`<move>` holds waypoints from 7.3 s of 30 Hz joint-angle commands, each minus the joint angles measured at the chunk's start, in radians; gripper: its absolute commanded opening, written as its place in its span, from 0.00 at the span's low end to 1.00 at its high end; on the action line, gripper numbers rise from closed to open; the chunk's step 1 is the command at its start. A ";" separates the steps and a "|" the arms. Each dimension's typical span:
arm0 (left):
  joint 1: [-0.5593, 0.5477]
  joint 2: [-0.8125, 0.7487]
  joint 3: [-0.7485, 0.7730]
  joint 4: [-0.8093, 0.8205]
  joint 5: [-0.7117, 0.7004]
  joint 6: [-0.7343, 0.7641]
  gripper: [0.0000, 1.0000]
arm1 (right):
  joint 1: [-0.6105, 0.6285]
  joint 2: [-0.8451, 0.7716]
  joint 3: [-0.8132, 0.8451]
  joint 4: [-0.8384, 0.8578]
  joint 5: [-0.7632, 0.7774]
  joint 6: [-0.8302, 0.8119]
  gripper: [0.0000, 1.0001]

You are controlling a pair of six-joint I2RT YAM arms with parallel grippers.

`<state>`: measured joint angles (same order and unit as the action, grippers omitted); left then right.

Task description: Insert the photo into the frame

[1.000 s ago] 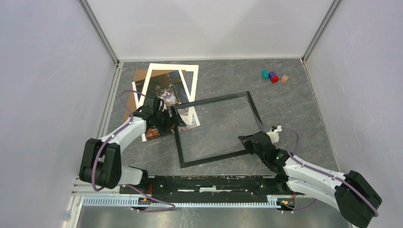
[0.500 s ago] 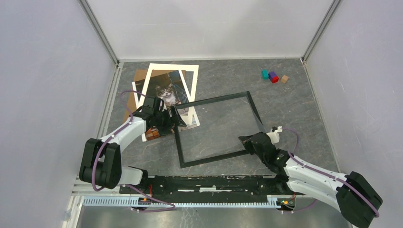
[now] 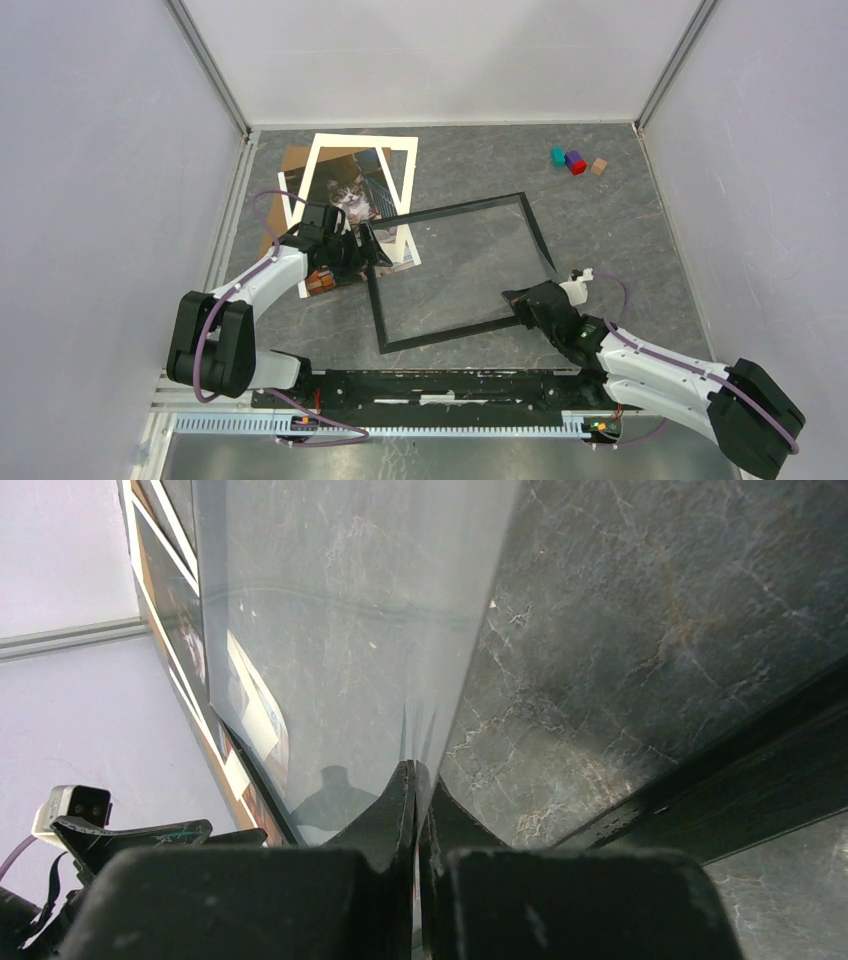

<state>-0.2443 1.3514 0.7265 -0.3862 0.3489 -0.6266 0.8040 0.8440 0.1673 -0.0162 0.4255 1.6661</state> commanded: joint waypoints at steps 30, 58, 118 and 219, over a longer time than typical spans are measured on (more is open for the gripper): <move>-0.001 -0.007 0.020 0.042 0.018 0.006 0.96 | 0.057 -0.001 -0.014 0.002 0.045 0.062 0.00; -0.001 -0.004 0.016 0.043 0.018 0.005 0.96 | 0.061 -0.016 -0.024 -0.001 0.036 0.055 0.00; -0.004 0.002 -0.004 0.066 0.025 -0.013 0.97 | 0.057 0.083 0.020 0.056 0.016 0.016 0.00; -0.448 0.038 0.157 0.131 -0.145 -0.282 0.90 | -0.888 0.288 0.107 0.144 -0.658 -1.304 0.61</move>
<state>-0.6071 1.3941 0.7433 -0.3977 0.1783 -0.7982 -0.0677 1.2037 0.3218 0.2081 -0.1940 0.2996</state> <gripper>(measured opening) 0.895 0.621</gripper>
